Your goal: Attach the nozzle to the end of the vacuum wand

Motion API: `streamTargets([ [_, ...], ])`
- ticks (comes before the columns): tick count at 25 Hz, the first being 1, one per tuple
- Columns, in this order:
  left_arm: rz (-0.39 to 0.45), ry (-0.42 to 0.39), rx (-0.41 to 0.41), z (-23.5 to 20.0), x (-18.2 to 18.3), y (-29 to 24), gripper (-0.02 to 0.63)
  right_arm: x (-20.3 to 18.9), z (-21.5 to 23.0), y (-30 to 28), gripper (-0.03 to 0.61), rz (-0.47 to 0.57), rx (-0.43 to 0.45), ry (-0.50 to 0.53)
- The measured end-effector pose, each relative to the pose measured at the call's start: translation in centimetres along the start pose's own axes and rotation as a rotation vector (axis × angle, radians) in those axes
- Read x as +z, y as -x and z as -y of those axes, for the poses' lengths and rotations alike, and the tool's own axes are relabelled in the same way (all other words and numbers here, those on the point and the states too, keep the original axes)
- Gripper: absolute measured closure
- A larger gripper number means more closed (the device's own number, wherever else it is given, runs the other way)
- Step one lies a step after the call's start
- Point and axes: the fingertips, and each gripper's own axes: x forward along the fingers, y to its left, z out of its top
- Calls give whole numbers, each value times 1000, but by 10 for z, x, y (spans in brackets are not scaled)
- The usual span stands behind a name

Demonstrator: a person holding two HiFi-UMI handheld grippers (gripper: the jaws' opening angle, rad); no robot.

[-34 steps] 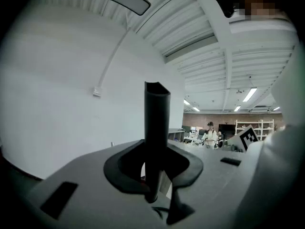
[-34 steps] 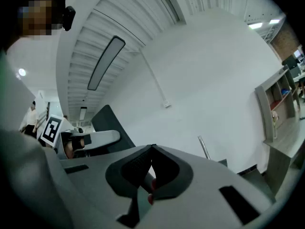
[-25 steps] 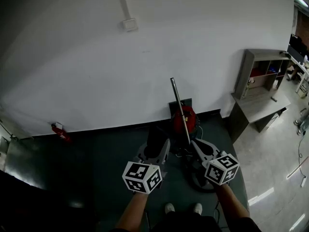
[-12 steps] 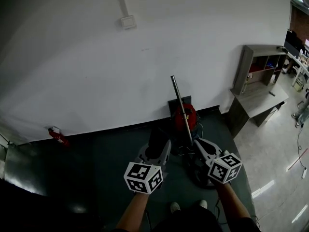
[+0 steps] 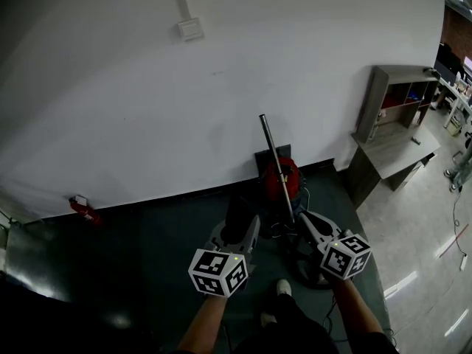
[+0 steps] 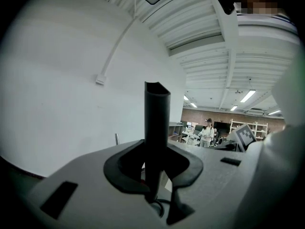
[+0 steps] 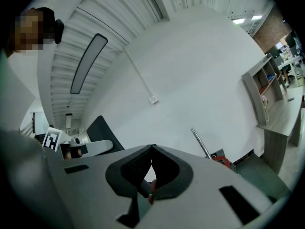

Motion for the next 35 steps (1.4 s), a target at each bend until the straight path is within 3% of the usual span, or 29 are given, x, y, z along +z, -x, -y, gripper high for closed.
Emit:
streamTargets([
  [14,-36,7,42,-44,9,-67,529,12,52,-65,560,-45,34,-28],
  [35,-65,2,71,-75,30,-169,529,46,130,-133,560,-65,69,-83],
])
